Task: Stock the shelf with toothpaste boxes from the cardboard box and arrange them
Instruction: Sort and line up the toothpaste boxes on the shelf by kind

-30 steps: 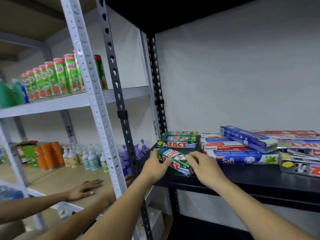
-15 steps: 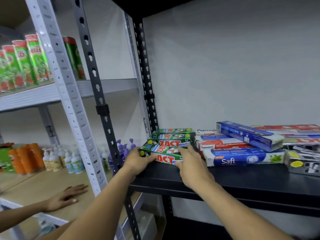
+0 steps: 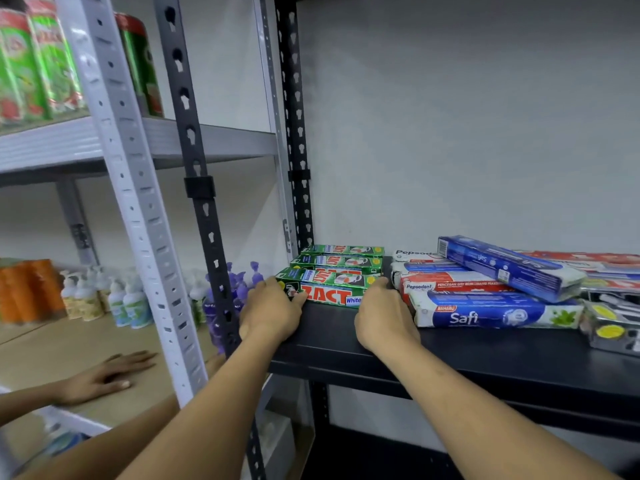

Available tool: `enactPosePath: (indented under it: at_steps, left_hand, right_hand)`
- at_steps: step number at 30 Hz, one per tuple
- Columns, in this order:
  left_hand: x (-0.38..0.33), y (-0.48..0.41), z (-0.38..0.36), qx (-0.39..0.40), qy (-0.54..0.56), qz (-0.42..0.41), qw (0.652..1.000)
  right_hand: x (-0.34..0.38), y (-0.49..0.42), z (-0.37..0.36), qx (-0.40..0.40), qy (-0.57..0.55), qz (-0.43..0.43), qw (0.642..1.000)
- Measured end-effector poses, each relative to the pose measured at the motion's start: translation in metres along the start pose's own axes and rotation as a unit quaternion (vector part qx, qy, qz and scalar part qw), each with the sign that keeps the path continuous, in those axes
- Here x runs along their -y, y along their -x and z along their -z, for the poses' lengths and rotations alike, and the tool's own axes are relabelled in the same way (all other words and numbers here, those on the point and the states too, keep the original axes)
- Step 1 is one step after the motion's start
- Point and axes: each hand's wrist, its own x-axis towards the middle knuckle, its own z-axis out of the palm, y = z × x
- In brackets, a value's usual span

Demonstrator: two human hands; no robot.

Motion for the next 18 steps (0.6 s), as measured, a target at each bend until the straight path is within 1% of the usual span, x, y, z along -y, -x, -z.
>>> enactPosePath:
  at_steps: [5,9,18]
  left_hand:
    - [0.0002,0.0034,0.0008,0.001,-0.004,-0.015,1.000]
    - [0.0025,0.0020,-0.0017,-0.003,0.010,-0.031,0.999]
    - [0.0046,-0.0020,-0.0083,-0.012,-0.019,-0.048,0.999]
  right_hand:
    - [0.0014,-0.0071,0.0015,-0.022,-0.040,-0.017,0.999]
    - [0.0034,-0.0107,-0.0008,-0.030,-0.044,-0.020,0.998]
    - [0.0023,-0.0094,0.0009,-0.050,-0.059,-0.011,0.997]
